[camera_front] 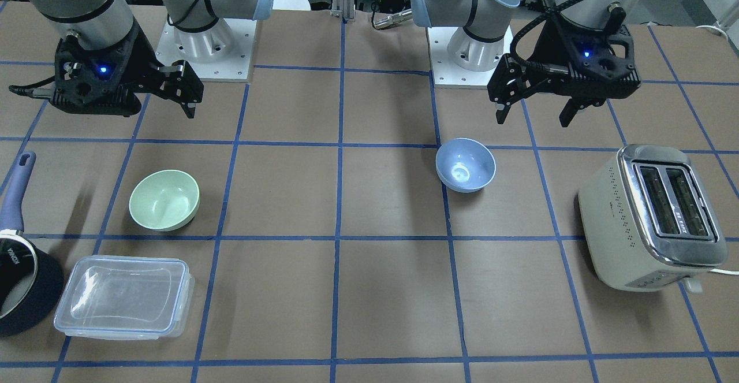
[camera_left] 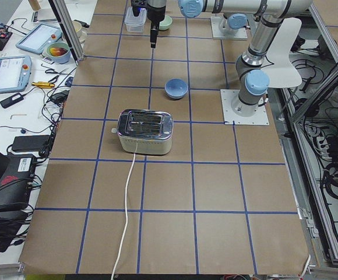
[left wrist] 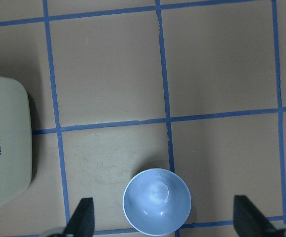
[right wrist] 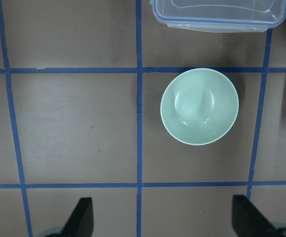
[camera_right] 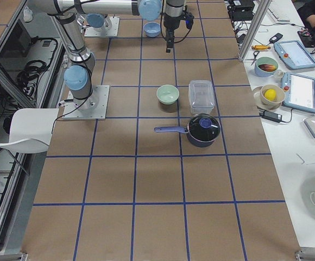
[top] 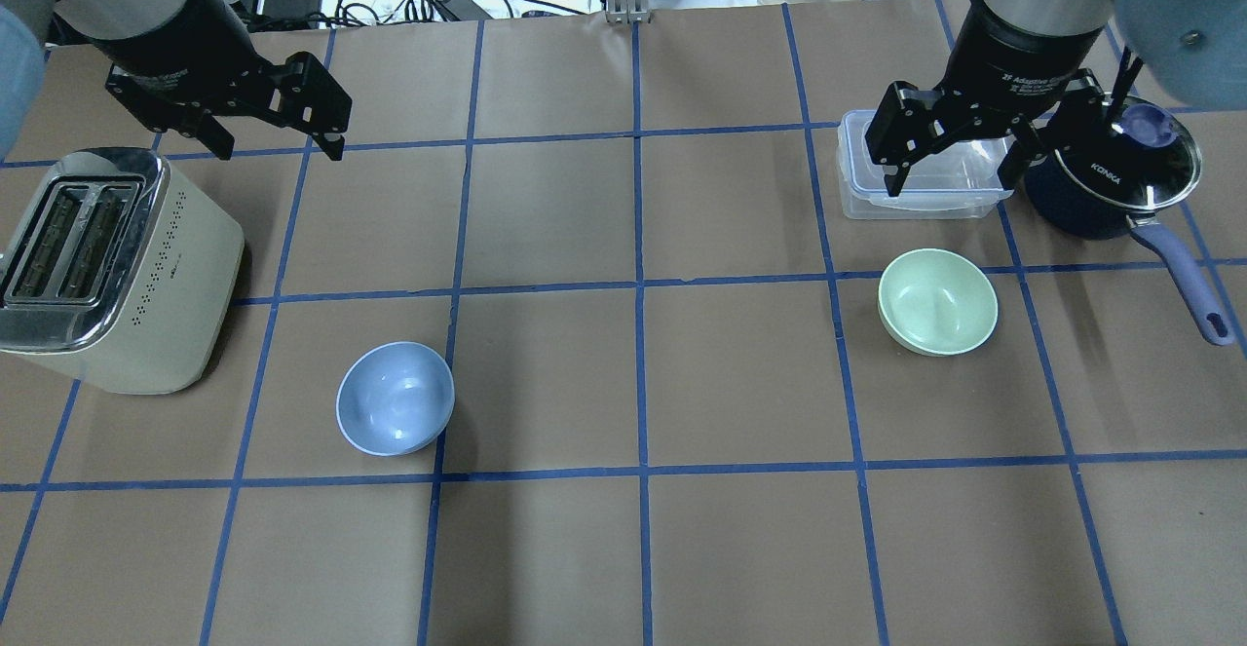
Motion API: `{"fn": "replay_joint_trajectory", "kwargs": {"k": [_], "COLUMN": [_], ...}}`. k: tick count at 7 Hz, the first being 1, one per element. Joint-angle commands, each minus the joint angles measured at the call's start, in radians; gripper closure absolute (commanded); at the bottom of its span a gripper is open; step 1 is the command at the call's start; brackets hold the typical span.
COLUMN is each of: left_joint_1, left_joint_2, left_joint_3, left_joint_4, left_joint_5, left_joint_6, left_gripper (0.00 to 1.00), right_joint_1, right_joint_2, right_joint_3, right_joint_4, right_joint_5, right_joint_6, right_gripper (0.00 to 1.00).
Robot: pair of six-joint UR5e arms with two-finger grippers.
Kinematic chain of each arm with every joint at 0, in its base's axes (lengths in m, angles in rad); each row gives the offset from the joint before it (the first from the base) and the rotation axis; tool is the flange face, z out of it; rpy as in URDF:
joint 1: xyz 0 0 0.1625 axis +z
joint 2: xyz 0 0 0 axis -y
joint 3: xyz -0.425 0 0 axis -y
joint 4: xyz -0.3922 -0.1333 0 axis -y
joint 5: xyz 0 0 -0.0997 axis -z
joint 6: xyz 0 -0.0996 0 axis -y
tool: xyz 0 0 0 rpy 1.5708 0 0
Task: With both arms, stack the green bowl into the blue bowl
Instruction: 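Lower left gripper to the light blue bowl while right gripper nears green bowl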
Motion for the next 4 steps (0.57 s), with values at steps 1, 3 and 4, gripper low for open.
{"fn": "replay_joint_trajectory", "kwargs": {"k": [1, 3, 4], "left_joint_1": [0.0, -0.01, -0.01], "left_joint_2": [-0.018, -0.022, -0.025], "left_joint_3": [0.007, -0.043, -0.147], "left_joint_4": [0.001, -0.02, -0.014], "left_joint_5": [0.001, 0.001, 0.0], "left_joint_6": [-0.023, -0.019, -0.02], "left_gripper": [0.0, 0.0, 0.0], "right_joint_1": [0.0, 0.002, 0.003], "right_joint_2": [0.0, 0.0, 0.0], "right_joint_3": [0.001, 0.0, 0.0], "right_joint_4": [-0.002, -0.003, -0.006], "right_joint_5": [0.001, 0.003, 0.004], "right_joint_6": [0.0, 0.0, 0.002], "right_gripper": [0.0, 0.0, 0.0]}}
